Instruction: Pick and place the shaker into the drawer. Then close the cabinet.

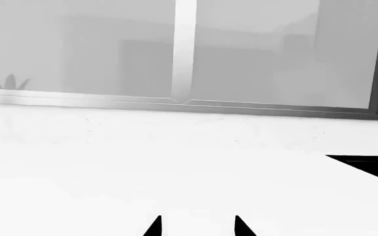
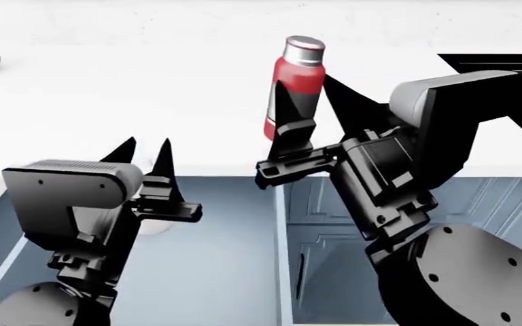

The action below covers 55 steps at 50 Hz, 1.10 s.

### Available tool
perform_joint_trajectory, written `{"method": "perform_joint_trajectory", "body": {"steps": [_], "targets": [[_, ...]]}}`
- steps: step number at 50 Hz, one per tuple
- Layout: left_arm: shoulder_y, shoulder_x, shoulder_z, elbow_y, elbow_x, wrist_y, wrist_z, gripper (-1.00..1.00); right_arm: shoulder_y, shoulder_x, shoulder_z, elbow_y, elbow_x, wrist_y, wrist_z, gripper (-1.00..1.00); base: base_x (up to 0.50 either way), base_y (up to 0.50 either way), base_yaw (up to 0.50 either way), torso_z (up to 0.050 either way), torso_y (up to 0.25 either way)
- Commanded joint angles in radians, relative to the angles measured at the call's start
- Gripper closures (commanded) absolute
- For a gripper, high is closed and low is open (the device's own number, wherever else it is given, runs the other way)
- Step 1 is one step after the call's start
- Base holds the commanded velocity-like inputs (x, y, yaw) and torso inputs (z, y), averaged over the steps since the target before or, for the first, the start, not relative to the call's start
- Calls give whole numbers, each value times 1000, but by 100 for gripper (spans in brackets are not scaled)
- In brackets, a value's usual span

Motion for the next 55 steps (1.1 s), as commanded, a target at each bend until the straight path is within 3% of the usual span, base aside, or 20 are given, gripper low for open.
{"method": "perform_joint_trajectory", "body": {"steps": [1,4,7,10,19,27,31,38,46,55], "targets": [[-82,-66,-33,48,-114,-143,-19,100,79,36,6,-6,49,67,40,100,0,0,0,0,0],[-219,-116,-129,90,-315,-357,-56,100,160,68,4,9,89,116,45,100,0,0,0,0,0],[-440,-155,-255,39,-665,-593,-208,100,300,104,-2,70,121,170,23,100,0,0,0,0,3],[-556,-250,-197,-32,-829,-592,-318,100,390,135,-30,126,95,185,-24,100,0,0,0,0,0],[-864,-452,58,-198,-929,-594,-252,100,564,216,-157,234,35,208,-197,100,0,0,0,0,0],[-1176,-590,366,-341,-865,-592,38,100,687,255,-271,296,15,235,-346,100,0,0,0,0,0],[-1143,-594,447,-343,-842,-566,131,100,739,244,-282,325,17,240,-366,100,0,0,0,0,0],[-993,-568,625,-360,-631,-457,340,100,785,258,-247,316,77,289,-345,100,0,0,0,0,0],[-771,-556,815,-409,-407,-271,456,100,806,267,-200,299,127,316,-291,100,0,0,0,0,0],[-603,-576,879,-465,-333,-139,492,100,793,269,-209,295,121,308,-263,100,0,0,0,0,0]]}}
